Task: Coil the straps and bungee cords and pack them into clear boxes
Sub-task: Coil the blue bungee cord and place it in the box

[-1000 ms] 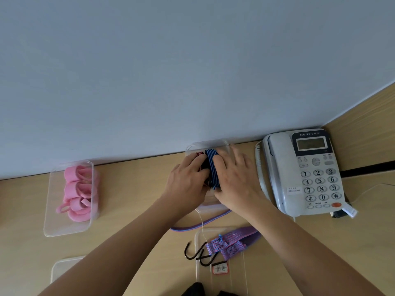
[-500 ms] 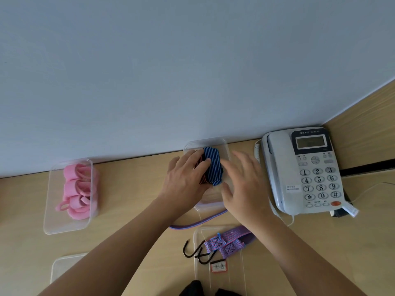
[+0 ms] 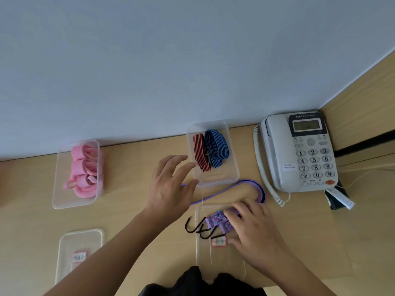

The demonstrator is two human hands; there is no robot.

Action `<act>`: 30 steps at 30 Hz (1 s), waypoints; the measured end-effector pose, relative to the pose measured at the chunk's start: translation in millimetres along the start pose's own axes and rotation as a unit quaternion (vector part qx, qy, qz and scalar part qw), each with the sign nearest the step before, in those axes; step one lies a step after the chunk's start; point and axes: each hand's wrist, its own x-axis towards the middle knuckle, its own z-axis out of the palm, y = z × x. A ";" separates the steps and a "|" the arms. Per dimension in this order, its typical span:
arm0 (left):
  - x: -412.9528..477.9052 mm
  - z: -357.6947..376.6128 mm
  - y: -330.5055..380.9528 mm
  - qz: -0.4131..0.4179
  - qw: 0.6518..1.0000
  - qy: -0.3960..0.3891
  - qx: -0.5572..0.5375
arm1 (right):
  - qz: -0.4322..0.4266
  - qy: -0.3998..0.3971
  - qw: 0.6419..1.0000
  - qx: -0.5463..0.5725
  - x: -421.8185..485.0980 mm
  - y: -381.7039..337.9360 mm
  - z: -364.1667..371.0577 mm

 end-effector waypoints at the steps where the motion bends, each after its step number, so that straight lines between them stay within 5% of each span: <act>1: -7.5 -2.1 -0.1 -0.007 1.000 0.002 -0.001 | 0.005 -0.012 1.000 -0.021 0.5 -3.0 2.4; 17: -72.3 -9.5 -4.1 -0.034 0.999 0.013 -0.015 | 0.013 0.037 0.999 -0.015 8.6 -18.5 -0.4; 21: -70.5 -14.8 1.3 -0.054 0.998 0.008 -0.028 | 0.045 0.143 0.983 0.102 21.3 -23.7 -28.0; 24: -61.3 -21.2 7.7 -0.063 0.997 0.004 -0.042 | 0.089 0.187 0.974 0.089 52.4 -24.3 -53.2; 30: -20.8 -34.1 22.3 -0.165 0.981 -0.064 -0.078 | 0.179 0.091 0.979 0.038 134.6 -30.8 -71.2</act>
